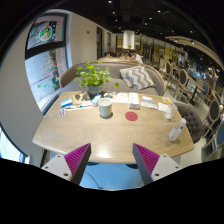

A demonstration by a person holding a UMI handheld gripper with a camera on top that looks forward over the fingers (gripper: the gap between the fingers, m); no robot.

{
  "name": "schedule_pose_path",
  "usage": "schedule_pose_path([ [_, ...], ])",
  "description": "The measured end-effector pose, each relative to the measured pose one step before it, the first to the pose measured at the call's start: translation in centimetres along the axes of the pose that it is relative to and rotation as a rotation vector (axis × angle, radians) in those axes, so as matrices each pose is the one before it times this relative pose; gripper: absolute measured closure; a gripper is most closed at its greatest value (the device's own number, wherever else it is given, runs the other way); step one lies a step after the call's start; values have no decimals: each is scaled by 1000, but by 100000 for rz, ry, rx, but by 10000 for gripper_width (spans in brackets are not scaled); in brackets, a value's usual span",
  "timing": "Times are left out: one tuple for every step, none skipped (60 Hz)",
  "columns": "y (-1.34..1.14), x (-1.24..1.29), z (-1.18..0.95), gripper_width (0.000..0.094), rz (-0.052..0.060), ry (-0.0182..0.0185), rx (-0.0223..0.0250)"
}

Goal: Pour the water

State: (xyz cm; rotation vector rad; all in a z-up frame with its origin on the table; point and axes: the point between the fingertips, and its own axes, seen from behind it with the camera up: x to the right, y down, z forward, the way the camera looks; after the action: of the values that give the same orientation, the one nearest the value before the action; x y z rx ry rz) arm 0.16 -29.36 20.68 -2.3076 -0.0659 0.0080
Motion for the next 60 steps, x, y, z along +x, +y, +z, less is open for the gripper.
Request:
schedule_pose_path([
  [30, 124, 17, 81, 252, 175, -43],
  [41, 269, 88, 83, 227, 189, 15],
  [107, 835, 332, 81, 123, 40, 63],
  [98, 517, 198, 81, 75, 156, 28],
  [141, 552, 185, 83, 9, 146, 16],
  [134, 530, 194, 83, -14, 112, 5],
  [141, 555, 186, 81, -85, 135, -27],
  [-72, -999, -762, 81, -14, 792, -421],
  [343, 1605, 241, 82, -169, 25, -12],
  [159, 686, 165, 81, -20, 260, -8],
  [154, 660, 118, 81, 57, 225, 114],
  [117, 610, 123, 81, 88, 147, 155],
  [124, 618, 117, 81, 156, 114, 180],
  [147, 595, 144, 81, 126, 145, 126],
  [159, 644, 127, 82, 107, 142, 69],
  [180, 642, 140, 80, 107, 144, 85],
  [151, 666, 194, 80, 109, 155, 197],
  [163, 699, 173, 79, 68, 114, 291],
  [163, 664, 182, 77, 24, 130, 320],
  [222, 731, 214, 78, -86, 173, 266],
  [383, 815, 92, 78, -135, 176, 111],
  [312, 816, 201, 77, -187, 343, -34],
  [318, 843, 214, 77, -127, 458, -63],
  [269, 871, 183, 76, -4, 551, 6],
  [273, 908, 217, 78, 105, 575, 127],
  [228, 891, 209, 81, 184, 484, 272],
  [238, 869, 226, 80, 175, 407, 289],
  [247, 856, 276, 78, 175, 346, 181],
  [286, 843, 267, 79, 193, 330, 32],
  [277, 860, 278, 78, 205, 347, -18],
  [222, 844, 311, 79, 275, 393, 87],
  [179, 859, 307, 79, 313, 355, 220],
  [158, 826, 367, 78, 315, 255, 314],
  [187, 838, 340, 79, 296, 270, 269],
  [203, 840, 356, 80, 239, 272, 145],
  [170, 842, 360, 79, 211, 366, 109],
  [158, 780, 400, 79, 251, 361, 108],
  [132, 790, 432, 79, 231, 344, 198],
  [67, 742, 441, 81, 284, 293, 327],
  [30, 710, 451, 82, 323, 205, 407],
  [24, 667, 462, 82, 334, 63, 398],
  [22, 642, 503, 82, 248, -18, 279],
  [33, 646, 535, 81, 223, 34, 143],
  [34, 632, 530, 81, 247, 138, 81],
  [-25, 600, 581, 81, 297, 174, 171],
  [-46, 564, 561, 82, 247, 98, 337],
  [-127, 544, 574, 81, 40, 32, 522],
  [-152, 467, 565, 82, -20, -1, 621],
  [-142, 479, 600, 81, -90, -51, 684],
  [-124, 449, 600, 79, -189, -39, 690],
  [-150, 422, 667, 80, -258, -4, 612],
  [-126, 409, 649, 79, -278, 81, 587],
  [-124, 384, 683, 80, -227, 129, 586],
  [-137, 330, 676, 80, -170, 60, 596],
  [-125, 295, 648, 80, -97, -10, 614],
  [-110, 252, 670, 79, -76, -63, 488],
  [-95, 211, 634, 79, 7, -161, 370],
  [-121, 92, 796, 80, 39, -260, 295],
  [-74, 151, 601, 78, 117, -324, 376],
  [-85, 115, 579, 80, 172, -289, 424],
])
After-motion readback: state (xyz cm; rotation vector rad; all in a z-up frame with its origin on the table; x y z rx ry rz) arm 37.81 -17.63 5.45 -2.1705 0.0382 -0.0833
